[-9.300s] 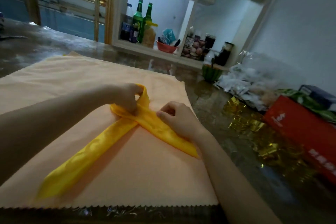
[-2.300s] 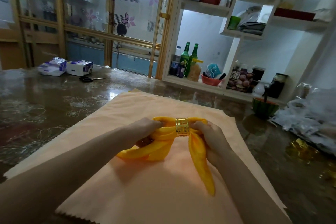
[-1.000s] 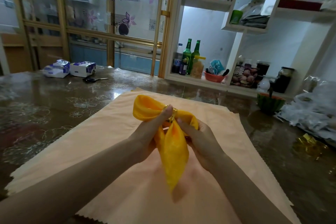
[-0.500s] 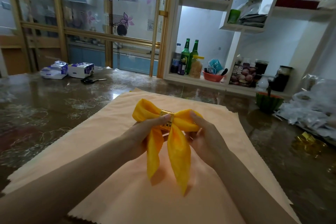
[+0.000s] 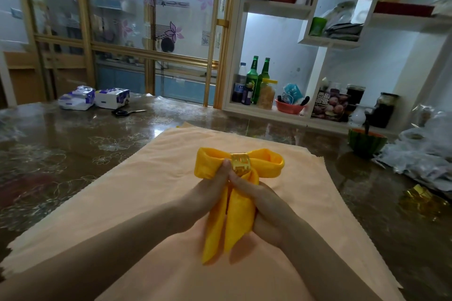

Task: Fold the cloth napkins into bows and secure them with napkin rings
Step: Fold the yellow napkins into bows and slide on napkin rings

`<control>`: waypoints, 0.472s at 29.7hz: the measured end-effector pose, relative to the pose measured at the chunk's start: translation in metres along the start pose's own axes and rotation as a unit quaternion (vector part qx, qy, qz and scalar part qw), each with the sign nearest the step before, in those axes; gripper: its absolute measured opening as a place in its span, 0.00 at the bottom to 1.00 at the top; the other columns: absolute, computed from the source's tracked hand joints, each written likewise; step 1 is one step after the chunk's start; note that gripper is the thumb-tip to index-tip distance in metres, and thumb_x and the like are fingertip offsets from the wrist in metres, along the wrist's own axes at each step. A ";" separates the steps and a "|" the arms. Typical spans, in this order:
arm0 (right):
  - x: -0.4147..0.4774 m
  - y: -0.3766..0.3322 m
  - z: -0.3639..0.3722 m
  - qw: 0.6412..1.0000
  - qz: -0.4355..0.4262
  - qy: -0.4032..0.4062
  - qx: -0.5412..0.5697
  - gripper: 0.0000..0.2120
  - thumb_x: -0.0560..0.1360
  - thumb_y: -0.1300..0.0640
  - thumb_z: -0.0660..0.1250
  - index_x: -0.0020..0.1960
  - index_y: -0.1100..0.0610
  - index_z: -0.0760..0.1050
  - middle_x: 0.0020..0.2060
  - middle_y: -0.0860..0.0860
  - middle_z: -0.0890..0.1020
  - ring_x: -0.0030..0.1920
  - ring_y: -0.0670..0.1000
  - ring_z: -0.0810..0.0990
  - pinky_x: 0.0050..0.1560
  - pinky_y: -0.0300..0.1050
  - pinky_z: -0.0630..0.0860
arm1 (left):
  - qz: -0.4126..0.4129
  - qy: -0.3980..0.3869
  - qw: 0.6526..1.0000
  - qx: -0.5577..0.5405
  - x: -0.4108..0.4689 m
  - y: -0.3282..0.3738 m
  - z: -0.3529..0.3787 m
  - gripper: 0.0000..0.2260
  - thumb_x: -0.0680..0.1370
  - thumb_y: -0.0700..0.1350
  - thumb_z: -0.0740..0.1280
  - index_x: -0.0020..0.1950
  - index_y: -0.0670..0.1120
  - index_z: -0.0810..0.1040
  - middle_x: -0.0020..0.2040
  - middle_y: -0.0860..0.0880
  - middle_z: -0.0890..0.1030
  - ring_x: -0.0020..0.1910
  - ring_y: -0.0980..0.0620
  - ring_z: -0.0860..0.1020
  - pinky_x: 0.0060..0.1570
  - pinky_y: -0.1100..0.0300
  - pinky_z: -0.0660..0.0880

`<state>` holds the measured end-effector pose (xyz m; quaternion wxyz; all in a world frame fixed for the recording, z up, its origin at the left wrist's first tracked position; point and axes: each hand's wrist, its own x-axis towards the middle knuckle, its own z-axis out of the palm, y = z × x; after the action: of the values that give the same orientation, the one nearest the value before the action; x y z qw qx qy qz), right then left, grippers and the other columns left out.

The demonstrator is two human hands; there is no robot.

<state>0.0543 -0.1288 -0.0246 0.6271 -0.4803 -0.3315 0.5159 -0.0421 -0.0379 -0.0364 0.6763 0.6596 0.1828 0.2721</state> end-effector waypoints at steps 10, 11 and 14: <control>-0.002 -0.003 -0.003 0.996 -0.012 0.033 -0.079 0.10 0.76 0.67 0.57 0.43 0.58 0.75 0.28 0.55 0.79 0.29 0.49 0.79 0.28 0.40 0.76 | 0.017 -0.001 1.000 0.008 0.003 0.010 0.015 0.13 0.68 0.57 0.72 0.47 0.53 0.77 0.36 0.59 0.84 0.39 0.61 0.82 0.37 0.67 0.77; -0.002 -0.003 -0.001 0.987 -0.046 0.050 -0.143 0.11 0.76 0.68 0.57 0.44 0.57 0.75 0.30 0.55 0.78 0.32 0.50 0.79 0.31 0.41 0.76 | 0.013 0.004 1.000 -0.004 -0.001 0.014 0.016 0.12 0.69 0.54 0.70 0.49 0.53 0.77 0.40 0.57 0.84 0.42 0.59 0.82 0.40 0.64 0.78; -0.001 -0.005 0.005 0.938 -0.125 0.087 -0.311 0.16 0.74 0.70 0.60 0.45 0.49 0.74 0.36 0.55 0.79 0.38 0.52 0.79 0.42 0.47 0.78 | 0.003 0.015 0.999 -0.047 -0.007 0.018 0.015 0.18 0.67 0.54 0.68 0.55 0.52 0.79 0.50 0.52 0.84 0.50 0.54 0.82 0.48 0.57 0.78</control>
<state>0.0511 -0.1286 -0.0179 0.5326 -0.6491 -0.4768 0.2603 -0.0409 -0.0542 -0.0187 0.7031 0.6231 0.1782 0.2925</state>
